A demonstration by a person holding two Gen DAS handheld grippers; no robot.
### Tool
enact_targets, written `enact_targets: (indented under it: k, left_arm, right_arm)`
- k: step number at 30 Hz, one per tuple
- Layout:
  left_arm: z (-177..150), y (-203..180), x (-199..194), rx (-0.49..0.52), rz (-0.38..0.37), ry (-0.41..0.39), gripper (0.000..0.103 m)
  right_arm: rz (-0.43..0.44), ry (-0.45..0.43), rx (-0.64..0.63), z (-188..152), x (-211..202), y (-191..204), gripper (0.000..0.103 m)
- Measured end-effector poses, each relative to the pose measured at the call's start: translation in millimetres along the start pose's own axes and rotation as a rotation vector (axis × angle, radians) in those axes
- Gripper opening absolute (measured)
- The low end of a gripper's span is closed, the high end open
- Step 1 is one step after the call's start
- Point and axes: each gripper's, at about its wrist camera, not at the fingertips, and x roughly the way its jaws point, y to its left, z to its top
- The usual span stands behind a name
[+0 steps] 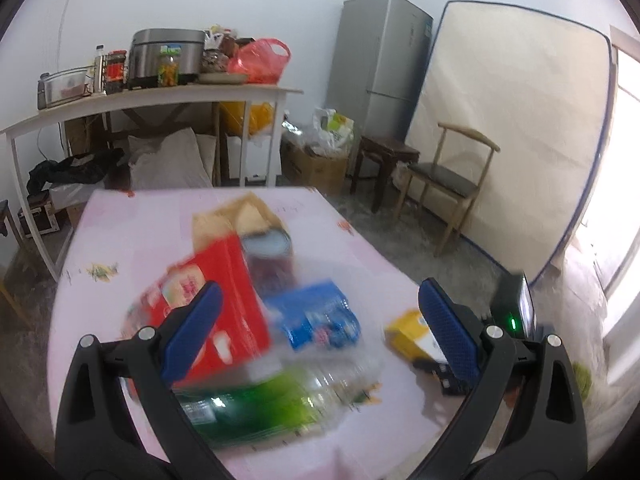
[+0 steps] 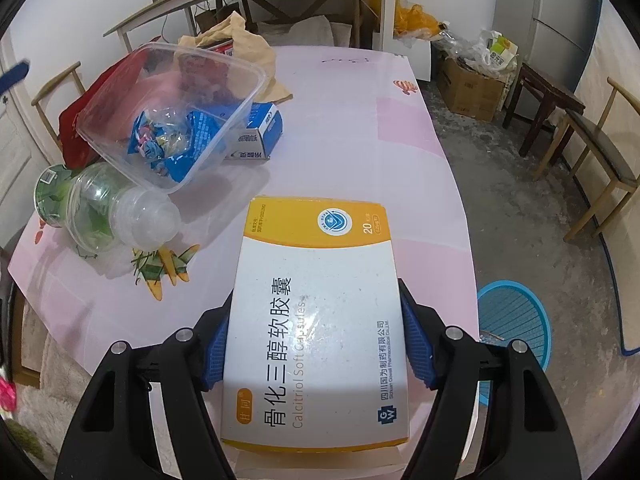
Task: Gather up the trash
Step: 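Lift the medicine box with the right tool while the left tool moves toward the clear container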
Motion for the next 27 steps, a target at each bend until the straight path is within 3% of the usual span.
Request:
enact_targets:
  k: [6, 11, 15, 21, 27]
  left_arm:
    - [39, 37, 7, -0.084, -0.003, -0.009, 0.094]
    - [31, 54, 9, -0.154, 0.005, 0.024, 0.094]
    - [5, 34, 14, -0.071, 0.043, 0.070, 0.094]
    - [-31, -1, 18, 0.144, 0.174, 0.101, 0.094]
    - [-54, -2, 14, 0.281, 0.306, 0.154, 0.094]
  right_arm:
    - [0.011, -0.009, 0.014, -1, 0, -3, 0.069]
    - [0.011, -0.013, 0.015, 0, 2, -4, 0.069]
    - [0.018, -0.014, 0.021, 0, 3, -5, 0.069]
    - [0.015, -0.015, 0.013, 0, 3, -5, 0.069]
    - [-0.001, -0.012, 0.006, 1, 4, -2, 0.069]
